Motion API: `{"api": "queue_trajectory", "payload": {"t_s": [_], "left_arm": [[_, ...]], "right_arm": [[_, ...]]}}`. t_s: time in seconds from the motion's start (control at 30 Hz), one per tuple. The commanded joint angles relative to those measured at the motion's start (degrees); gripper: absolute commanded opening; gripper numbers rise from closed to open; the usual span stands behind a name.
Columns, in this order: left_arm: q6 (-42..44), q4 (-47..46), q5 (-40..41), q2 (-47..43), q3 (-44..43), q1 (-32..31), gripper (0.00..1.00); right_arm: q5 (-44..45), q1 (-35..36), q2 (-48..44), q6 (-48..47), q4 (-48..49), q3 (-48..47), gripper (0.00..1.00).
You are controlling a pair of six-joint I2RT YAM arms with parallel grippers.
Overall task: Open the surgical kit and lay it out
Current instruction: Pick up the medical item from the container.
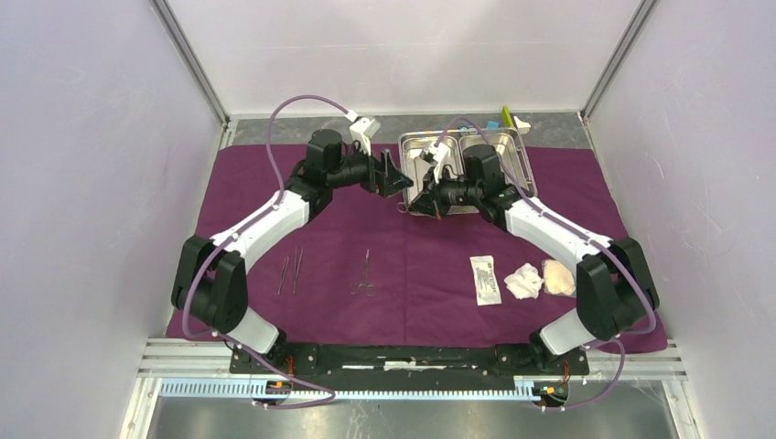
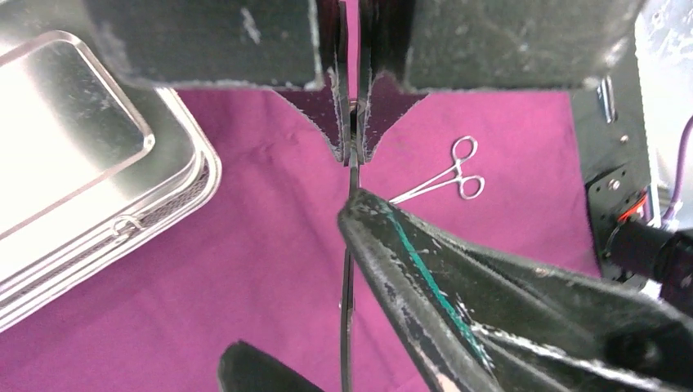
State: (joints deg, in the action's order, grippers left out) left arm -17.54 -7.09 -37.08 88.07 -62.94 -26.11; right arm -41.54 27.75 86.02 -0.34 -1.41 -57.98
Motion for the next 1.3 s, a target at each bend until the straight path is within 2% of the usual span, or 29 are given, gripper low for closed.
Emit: {"api": "queue_trajectory", "payload": {"t_s": [0.0, 0.23, 0.6, 1.27], "left_arm": [[-2.3, 4.8, 14.5, 1.4, -6.1, -1.8, 0.91], [-4.1, 11.4, 21.0, 3.2, -8.4, -4.4, 0.75], [-5.8, 12.7, 19.8, 4.5, -10.2, -6.7, 0.47], [-4.9, 13.4, 18.8, 6.1, -13.2, -7.0, 0.35]], "right_arm": [[7.8, 0.8, 1.9, 3.9, 0.0, -4.8, 0.0], [12.6, 0.9, 1.5, 5.8, -0.2, -4.9, 0.0], [13.9, 0.9, 1.7, 6.0, -0.6, -5.1, 0.0], [12.1, 0.9, 2.5, 5.9, -0.5, -4.6, 0.0]]}}
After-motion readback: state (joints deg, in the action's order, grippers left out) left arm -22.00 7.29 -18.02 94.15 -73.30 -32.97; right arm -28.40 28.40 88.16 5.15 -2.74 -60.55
